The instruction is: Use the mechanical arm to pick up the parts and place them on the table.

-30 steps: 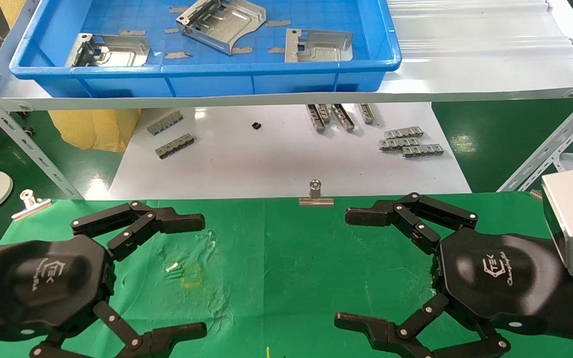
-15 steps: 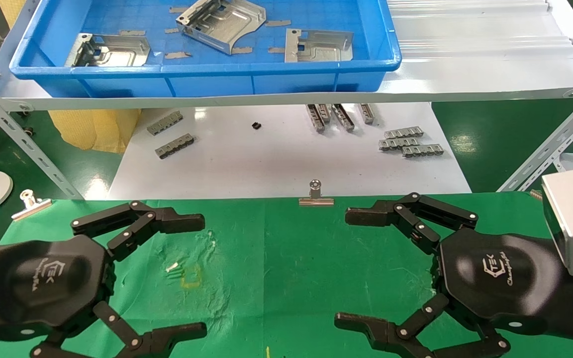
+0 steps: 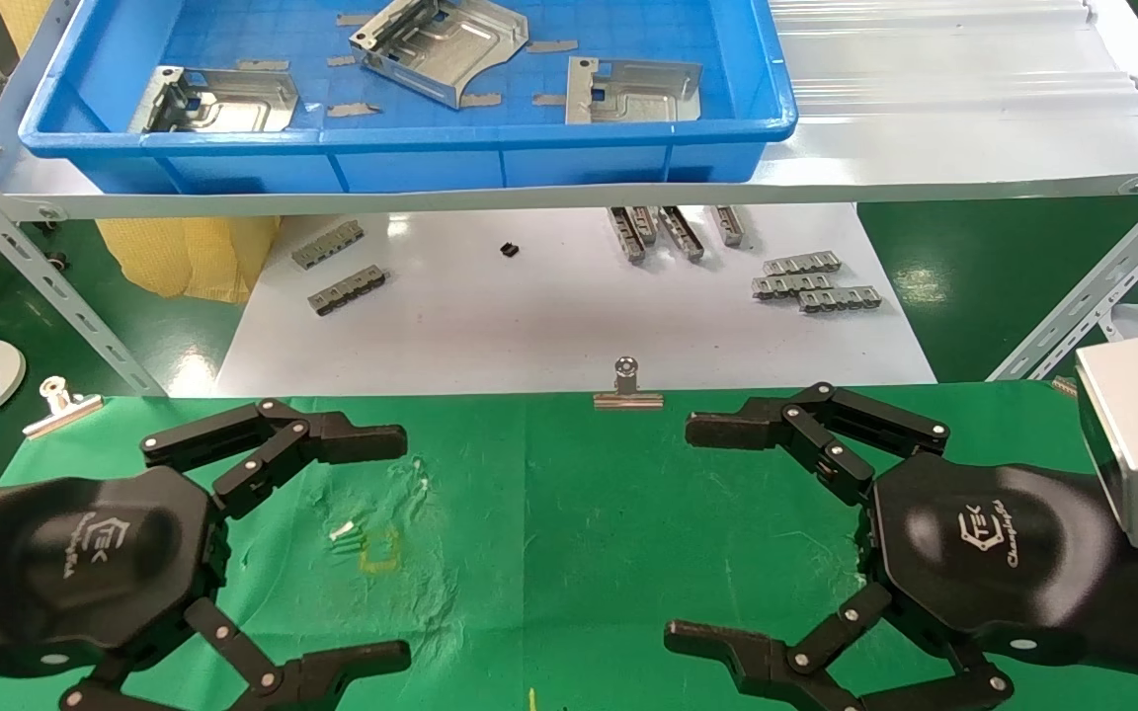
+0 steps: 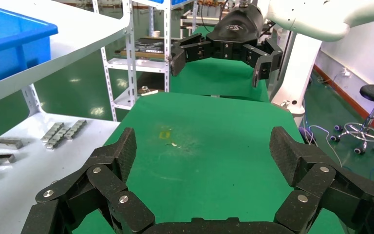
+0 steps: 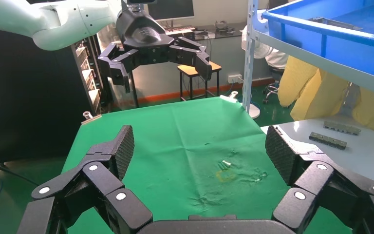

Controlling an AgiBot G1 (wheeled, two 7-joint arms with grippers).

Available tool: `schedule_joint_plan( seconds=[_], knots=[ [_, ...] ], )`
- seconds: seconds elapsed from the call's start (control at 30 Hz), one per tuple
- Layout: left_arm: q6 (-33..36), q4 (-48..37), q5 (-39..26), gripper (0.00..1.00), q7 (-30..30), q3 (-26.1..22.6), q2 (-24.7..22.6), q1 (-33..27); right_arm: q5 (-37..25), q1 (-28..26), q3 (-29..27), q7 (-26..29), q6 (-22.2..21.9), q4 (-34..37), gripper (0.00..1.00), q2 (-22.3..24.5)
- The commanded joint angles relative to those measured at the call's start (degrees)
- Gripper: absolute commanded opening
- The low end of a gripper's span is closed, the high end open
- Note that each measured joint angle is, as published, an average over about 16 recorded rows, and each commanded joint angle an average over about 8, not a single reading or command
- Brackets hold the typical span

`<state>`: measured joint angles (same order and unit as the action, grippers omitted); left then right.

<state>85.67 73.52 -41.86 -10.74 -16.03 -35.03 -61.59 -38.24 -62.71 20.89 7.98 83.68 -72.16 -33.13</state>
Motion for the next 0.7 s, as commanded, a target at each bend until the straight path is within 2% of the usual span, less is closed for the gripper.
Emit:
schedule_joint_plan(
  seconds=[0.03, 0.27, 0.53, 0.7],
  knots=[
    [0.00, 0.00, 0.00, 1.00, 0.00, 0.00, 0.00, 0.00, 0.00, 0.00, 0.00, 0.00, 0.00, 0.00, 1.00, 0.00],
    [0.00, 0.00, 0.00, 1.00, 0.00, 0.00, 0.00, 0.00, 0.00, 0.00, 0.00, 0.00, 0.00, 0.00, 1.00, 0.00],
    [0.00, 0.00, 0.00, 1.00, 0.00, 0.00, 0.00, 0.00, 0.00, 0.00, 0.00, 0.00, 0.00, 0.00, 0.00, 0.00],
    [0.00, 0.00, 0.00, 1.00, 0.00, 0.00, 0.00, 0.00, 0.00, 0.00, 0.00, 0.00, 0.00, 0.00, 0.00, 0.00]
  ],
)
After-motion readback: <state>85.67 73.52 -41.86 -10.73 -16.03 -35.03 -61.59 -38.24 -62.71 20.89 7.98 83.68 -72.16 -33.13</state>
